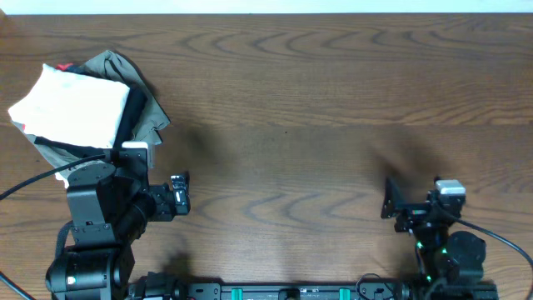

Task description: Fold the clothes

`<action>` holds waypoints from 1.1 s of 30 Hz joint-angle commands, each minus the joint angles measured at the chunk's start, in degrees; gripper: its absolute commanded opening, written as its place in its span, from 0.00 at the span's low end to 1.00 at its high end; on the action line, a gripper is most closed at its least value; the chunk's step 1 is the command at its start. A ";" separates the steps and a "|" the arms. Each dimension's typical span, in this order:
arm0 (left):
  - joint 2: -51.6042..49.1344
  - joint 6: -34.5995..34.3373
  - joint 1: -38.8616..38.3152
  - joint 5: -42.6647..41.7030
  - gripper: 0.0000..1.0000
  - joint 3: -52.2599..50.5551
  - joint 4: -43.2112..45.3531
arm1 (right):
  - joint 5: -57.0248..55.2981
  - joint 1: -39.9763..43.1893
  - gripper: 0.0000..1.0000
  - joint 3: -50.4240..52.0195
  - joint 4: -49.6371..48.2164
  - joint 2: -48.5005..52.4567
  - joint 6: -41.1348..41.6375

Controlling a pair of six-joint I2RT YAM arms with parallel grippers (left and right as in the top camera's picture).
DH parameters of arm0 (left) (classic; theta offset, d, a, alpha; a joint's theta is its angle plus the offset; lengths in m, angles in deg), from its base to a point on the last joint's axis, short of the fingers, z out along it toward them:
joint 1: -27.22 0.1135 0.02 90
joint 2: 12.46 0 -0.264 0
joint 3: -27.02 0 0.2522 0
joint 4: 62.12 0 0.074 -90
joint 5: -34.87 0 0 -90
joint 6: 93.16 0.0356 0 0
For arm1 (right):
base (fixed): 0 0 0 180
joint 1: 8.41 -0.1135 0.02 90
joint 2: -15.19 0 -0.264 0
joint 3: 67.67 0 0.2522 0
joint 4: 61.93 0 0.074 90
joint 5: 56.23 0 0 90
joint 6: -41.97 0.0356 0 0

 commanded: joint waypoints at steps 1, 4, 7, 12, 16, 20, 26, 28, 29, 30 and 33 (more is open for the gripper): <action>-0.07 0.98 -0.22 -0.70 0.98 0.15 -0.09 | 1.11 -1.73 0.99 5.86 -9.20 -0.42 -4.98; -0.07 0.98 -0.22 -0.70 0.98 0.15 -0.09 | 1.07 -2.05 0.99 10.75 -20.20 -0.44 -5.40; -0.07 0.98 -0.22 -0.70 0.98 0.15 -0.09 | 0.39 -2.05 0.99 10.56 -20.68 -0.44 -7.58; -0.07 0.98 -0.22 -0.70 0.98 0.15 -0.09 | 0.44 -2.12 0.99 10.56 -19.37 -0.44 -9.62; -0.07 0.98 -0.22 -0.70 0.98 0.15 -0.09 | 0.42 -2.25 0.99 10.56 -19.54 -0.44 -8.94; -0.07 0.98 -0.22 -0.70 0.98 0.15 -0.09 | 0.42 -2.19 0.99 10.56 -19.56 -0.42 -8.96; -0.07 0.98 -0.22 -0.70 0.98 0.15 -0.09 | 0.42 -2.08 0.99 10.56 -19.56 -0.39 -8.96; -0.07 0.98 -0.22 -0.70 0.98 0.15 -0.09 | 0.42 -2.08 0.99 10.56 -19.54 -0.39 -8.96; -0.07 0.98 -0.22 -0.70 0.98 0.15 -0.09 | 0.42 -2.08 0.99 10.56 -19.56 -0.39 -8.96; -0.07 0.98 -0.22 -0.70 0.98 0.15 -0.09 | 0.42 -2.08 0.99 10.56 -19.54 -0.39 -8.94; -0.07 0.98 -0.22 -0.70 0.98 0.15 -0.09 | 0.42 -2.08 0.99 10.56 -19.56 -0.39 -8.96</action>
